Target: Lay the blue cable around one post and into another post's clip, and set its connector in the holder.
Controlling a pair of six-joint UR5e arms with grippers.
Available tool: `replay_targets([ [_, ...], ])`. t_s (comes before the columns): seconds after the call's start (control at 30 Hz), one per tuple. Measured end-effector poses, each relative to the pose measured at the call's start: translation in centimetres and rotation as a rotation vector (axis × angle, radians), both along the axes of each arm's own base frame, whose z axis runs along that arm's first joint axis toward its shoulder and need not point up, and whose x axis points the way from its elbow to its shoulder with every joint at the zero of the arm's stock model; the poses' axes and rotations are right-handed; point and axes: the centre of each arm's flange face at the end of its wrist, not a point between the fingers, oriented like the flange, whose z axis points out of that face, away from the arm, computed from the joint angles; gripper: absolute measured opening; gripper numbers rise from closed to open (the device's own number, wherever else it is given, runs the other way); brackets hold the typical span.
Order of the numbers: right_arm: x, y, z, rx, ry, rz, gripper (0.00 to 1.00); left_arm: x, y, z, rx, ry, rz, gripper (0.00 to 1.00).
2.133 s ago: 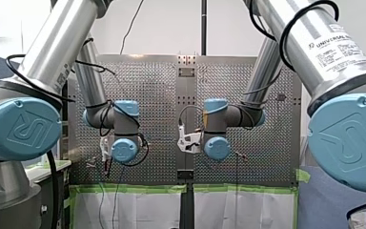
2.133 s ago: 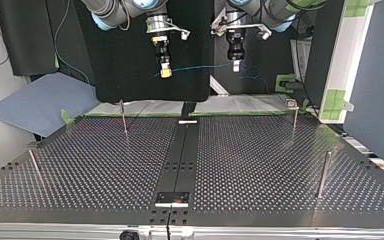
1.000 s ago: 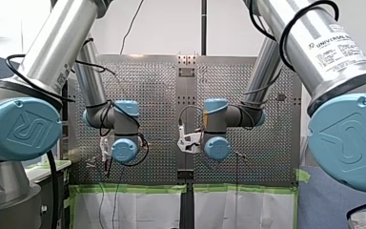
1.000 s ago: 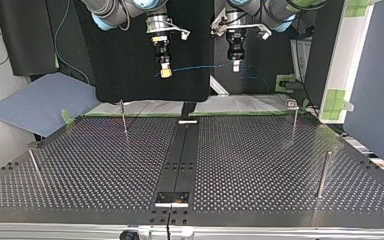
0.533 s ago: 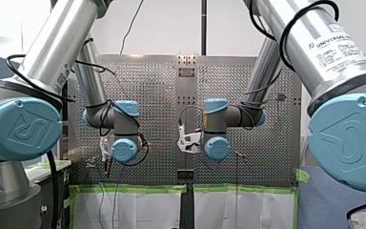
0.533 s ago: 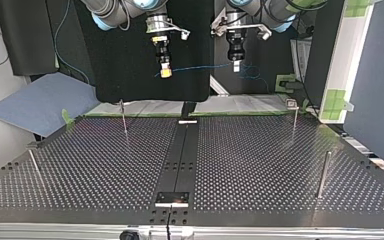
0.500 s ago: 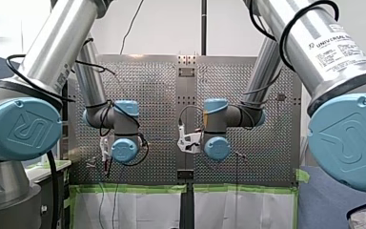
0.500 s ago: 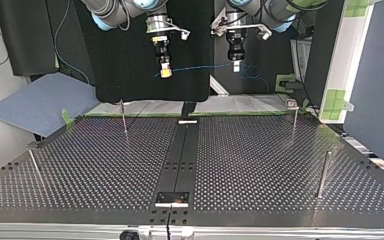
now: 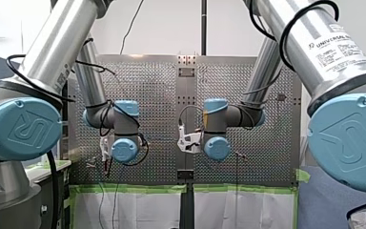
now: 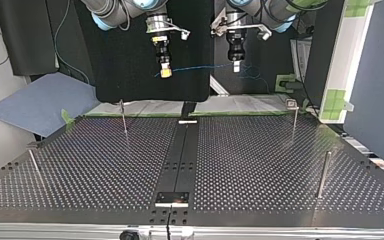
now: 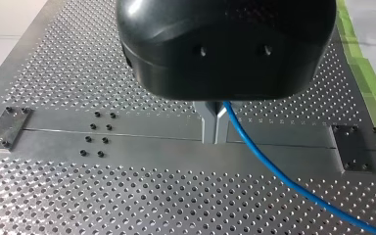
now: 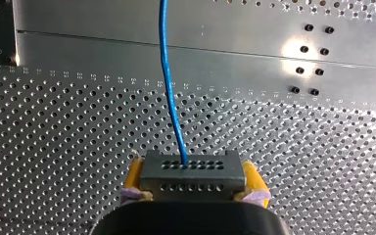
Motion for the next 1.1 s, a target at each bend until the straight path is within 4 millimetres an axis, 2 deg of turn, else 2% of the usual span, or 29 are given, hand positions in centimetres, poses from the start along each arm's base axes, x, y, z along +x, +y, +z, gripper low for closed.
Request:
replay_targets([
  [0.23, 0.0, 0.0, 0.0, 0.000, 0.000, 0.000, 0.00, -0.1, 0.0, -0.1, 0.000, 0.001, -0.002, 0.00],
  [0.33, 0.3, 0.2, -0.2, 0.006, -0.001, 0.011, 0.00, -0.8, -0.1, -0.7, 0.003, 0.011, -0.015, 0.00],
  [0.57, 1.3, 1.9, -2.7, 0.092, 0.015, 0.064, 0.00, -2.6, 0.6, -1.9, 0.011, 0.025, -0.027, 0.00],
  [0.77, 0.9, 2.5, -3.6, 0.148, 0.041, 0.066, 0.00, -2.8, 0.7, -1.9, 0.003, 0.013, -0.027, 0.00],
  [1.1, 0.7, 2.7, -3.9, 0.168, 0.060, 0.065, 0.00, -2.9, 0.8, -1.9, 0.004, 0.013, -0.027, 0.00],
])
